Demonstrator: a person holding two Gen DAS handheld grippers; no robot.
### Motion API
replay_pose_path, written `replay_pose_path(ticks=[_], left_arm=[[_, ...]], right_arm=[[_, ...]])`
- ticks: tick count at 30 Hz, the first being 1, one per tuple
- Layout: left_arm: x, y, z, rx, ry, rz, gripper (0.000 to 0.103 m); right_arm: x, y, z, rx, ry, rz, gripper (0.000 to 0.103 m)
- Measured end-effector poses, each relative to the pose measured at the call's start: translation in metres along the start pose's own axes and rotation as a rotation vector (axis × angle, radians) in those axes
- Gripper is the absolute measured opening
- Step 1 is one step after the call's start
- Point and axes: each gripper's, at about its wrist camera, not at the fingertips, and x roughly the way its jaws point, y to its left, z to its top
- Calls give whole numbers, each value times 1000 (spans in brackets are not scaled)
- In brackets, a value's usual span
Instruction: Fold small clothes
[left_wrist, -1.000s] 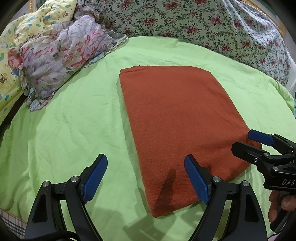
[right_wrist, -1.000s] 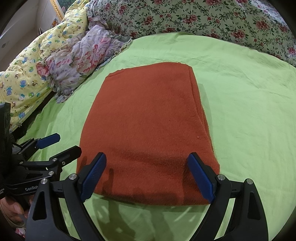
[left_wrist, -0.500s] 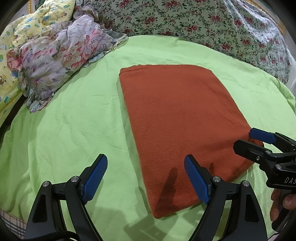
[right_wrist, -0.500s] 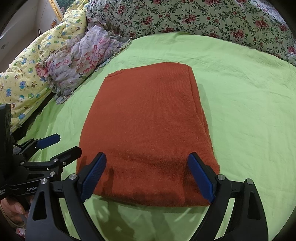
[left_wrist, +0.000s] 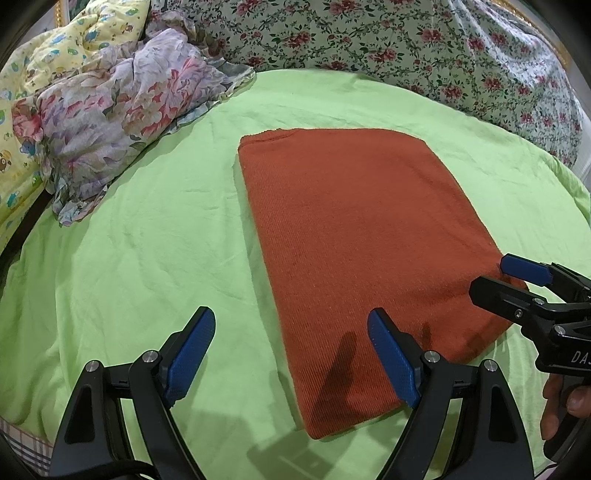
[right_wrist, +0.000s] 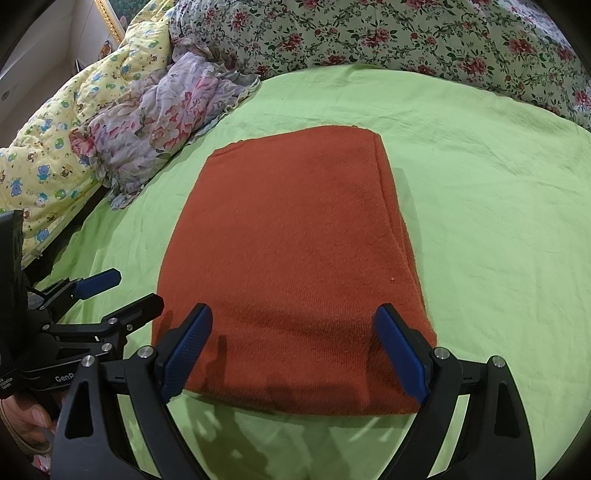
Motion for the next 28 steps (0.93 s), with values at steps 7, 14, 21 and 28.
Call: replay_pose_path(ticks=[7, 14, 21, 28], left_arm=[[1, 2, 2, 5, 1, -1, 85], [2, 0, 3, 16, -1, 3, 84], [3, 1, 2, 12, 8, -4, 83], [2, 1, 2, 15, 6, -7, 82]], right_arm=[[0, 0, 1, 0, -1, 1, 90], [0, -1, 1, 3, 0, 1, 90], [-2, -1, 2, 15, -7, -6, 90], [-2, -2, 0, 17, -5, -10, 90]])
